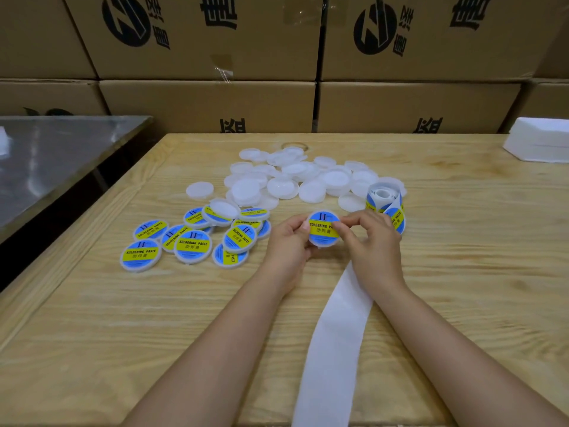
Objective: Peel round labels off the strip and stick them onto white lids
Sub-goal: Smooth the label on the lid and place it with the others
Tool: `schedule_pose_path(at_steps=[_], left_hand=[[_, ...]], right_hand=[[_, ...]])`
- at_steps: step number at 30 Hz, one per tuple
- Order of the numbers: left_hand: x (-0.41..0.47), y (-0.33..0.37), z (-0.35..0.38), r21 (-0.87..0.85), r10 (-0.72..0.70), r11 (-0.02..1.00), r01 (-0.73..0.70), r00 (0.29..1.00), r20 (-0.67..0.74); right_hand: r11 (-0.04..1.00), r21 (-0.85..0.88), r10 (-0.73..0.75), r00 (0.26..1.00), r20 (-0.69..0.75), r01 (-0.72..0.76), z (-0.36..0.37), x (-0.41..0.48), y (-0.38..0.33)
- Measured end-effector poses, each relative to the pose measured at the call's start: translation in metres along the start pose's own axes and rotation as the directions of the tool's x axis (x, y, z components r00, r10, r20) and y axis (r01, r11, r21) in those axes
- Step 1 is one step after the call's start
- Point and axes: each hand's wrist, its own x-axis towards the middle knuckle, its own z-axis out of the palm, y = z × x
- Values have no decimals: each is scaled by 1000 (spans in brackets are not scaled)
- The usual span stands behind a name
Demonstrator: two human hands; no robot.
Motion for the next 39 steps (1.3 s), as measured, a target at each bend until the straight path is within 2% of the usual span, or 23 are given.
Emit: schedule_pose_path(at_steps=[4,7,9,10,11,13,15,17,19,20,23,24,26,27,28,30,32,33,35,37,39], left_hand=[[0,-2,1,74,23,997,-22,1000,-8],[-1,-3,2,108,47,993,-45,999,-13],[-2,-4,3,152,110,983,-99,992,-64],[-2,-3,1,228,185,961,-157,977,-108],[-1,-1,-2,340,296,912,-232,943,-150],[-1,7,-11,540,527,765,-352,824,-209],[0,19,-23,655,664,658,-373,698,-270],[3,30,-40,751,756,572,-329,566,-328],[7,37,-56,829,795,513,-224,489,-359],[9,38,-63,852,786,502,-147,489,-378],[14,36,-76,872,710,483,77,548,-442],[15,34,-77,884,701,448,134,561,-441],[15,30,-74,927,730,320,195,573,-372],[13,28,-69,953,764,259,154,571,-300],[12,27,-63,977,798,206,44,570,-194],[8,21,-47,951,825,77,-301,554,109],[-2,8,-29,826,720,-29,-563,562,408],[-8,1,-20,767,615,-36,-641,591,523],[-16,-11,-2,687,357,29,-726,650,671],[-21,-17,9,627,165,71,-776,629,760],[-21,-18,10,603,124,88,-793,609,783]], right_hand=[[994,45,93,995,25,-95,0,3,4],[961,204,187,982,31,-189,2,6,9],[912,313,283,959,-15,-264,2,9,13],[892,343,325,945,-37,-294,2,11,17],[881,354,351,935,-48,-312,3,12,20],[882,347,354,935,-39,-319,4,13,24],[885,342,341,940,-13,-316,6,12,26],[878,348,351,936,-3,-328,5,12,27],[871,360,362,932,-7,-335,5,13,27],[868,366,363,932,-8,-335,5,13,27],[867,372,360,933,-9,-331,5,13,25],[869,368,360,933,-12,-331,5,13,25],[874,357,361,932,-20,-330,5,13,24],[876,354,360,933,-24,-329,5,13,24],[877,352,359,933,-26,-327,5,13,24],[876,358,359,933,-38,-323,6,13,24],[865,381,374,926,-55,-327,6,14,25],[857,396,385,921,-64,-330,6,14,25],[841,421,408,909,-82,-339,5,15,25],[840,422,417,904,-95,-342,2,17,23],[929,276,296,943,-150,-247,-6,19,23]])
